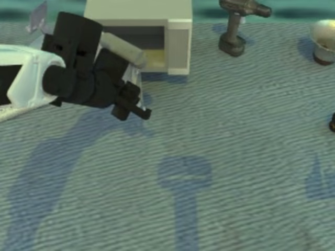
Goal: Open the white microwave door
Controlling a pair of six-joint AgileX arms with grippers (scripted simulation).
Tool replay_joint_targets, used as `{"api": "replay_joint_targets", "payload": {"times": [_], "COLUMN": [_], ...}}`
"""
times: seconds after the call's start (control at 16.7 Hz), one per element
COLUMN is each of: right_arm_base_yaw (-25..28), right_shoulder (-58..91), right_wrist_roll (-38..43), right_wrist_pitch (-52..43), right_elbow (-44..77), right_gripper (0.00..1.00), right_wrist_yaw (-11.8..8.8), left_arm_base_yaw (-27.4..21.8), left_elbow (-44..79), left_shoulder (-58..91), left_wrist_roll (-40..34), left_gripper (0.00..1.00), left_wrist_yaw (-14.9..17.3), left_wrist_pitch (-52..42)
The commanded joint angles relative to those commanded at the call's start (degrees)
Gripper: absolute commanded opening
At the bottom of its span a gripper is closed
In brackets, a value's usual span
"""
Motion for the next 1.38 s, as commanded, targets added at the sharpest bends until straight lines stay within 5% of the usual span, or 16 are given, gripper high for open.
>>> {"api": "replay_joint_targets", "payload": {"times": [0.54, 1.38], "right_arm_base_yaw": [0.0, 0.0], "right_shoulder": [0.0, 0.0], "right_wrist_roll": [0.0, 0.0], "right_wrist_pitch": [0.0, 0.0], "right_elbow": [0.0, 0.0], "right_gripper": [1.0, 1.0], "right_wrist_yaw": [0.0, 0.0], "left_arm_base_yaw": [2.48, 2.52], "left_elbow": [-0.85, -0.87], "left_shoulder": [-0.91, -0.92], "left_wrist_roll": [4.95, 5.04], "left_gripper": [0.0, 0.0], "left_wrist_yaw": [3.18, 3.23], "left_wrist_pitch": [-1.2, -1.23]}}
